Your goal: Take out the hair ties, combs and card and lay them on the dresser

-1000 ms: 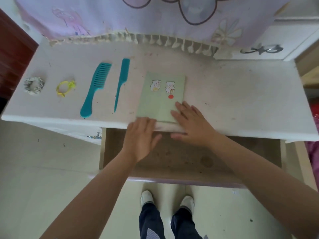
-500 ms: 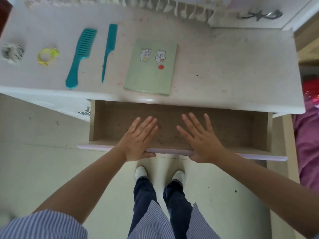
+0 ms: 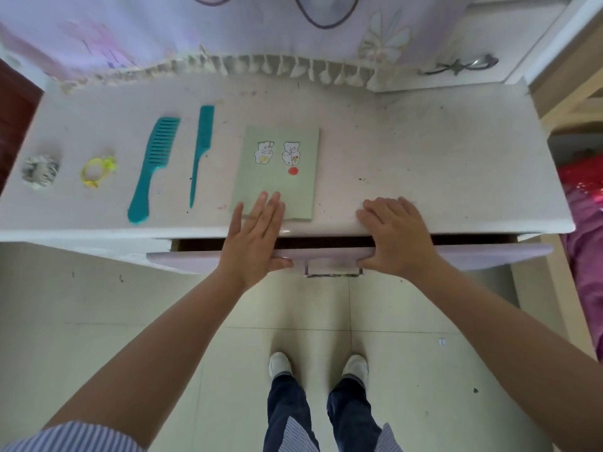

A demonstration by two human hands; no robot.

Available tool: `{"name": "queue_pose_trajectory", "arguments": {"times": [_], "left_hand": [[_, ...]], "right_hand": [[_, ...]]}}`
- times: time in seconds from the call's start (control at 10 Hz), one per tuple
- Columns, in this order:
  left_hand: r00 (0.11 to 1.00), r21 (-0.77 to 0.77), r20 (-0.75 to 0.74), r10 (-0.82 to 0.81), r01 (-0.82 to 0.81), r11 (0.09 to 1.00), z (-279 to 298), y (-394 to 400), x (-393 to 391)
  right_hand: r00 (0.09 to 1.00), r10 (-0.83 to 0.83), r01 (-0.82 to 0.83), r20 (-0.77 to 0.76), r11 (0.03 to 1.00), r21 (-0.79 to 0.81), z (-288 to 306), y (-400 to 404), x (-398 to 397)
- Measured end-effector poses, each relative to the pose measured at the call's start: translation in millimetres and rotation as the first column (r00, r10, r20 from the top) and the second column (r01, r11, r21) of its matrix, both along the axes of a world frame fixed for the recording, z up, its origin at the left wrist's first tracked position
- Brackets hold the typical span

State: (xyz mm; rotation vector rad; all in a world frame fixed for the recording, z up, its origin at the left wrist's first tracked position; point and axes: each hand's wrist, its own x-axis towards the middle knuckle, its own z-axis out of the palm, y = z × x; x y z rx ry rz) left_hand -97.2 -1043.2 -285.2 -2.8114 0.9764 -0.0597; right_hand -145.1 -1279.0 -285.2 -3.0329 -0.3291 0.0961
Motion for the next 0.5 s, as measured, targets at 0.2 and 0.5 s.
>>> {"name": "queue_pose_trajectory", "arguments": {"times": [0.2,0.5], "left_hand": [[0.977,-0.05,-0.176,0.117,-0.128,0.991,4,-9,10],[0.946,-0.218,-0.249,0.207,-0.263,0.94,-14,-26,27]], "right_hand": [[0.996,-0.01,0.005,0.094,0.998,0.055,0,7,12],[0.958,-0.091,0.189,-0.271,0.913,0.36,31,-28,17]]}}
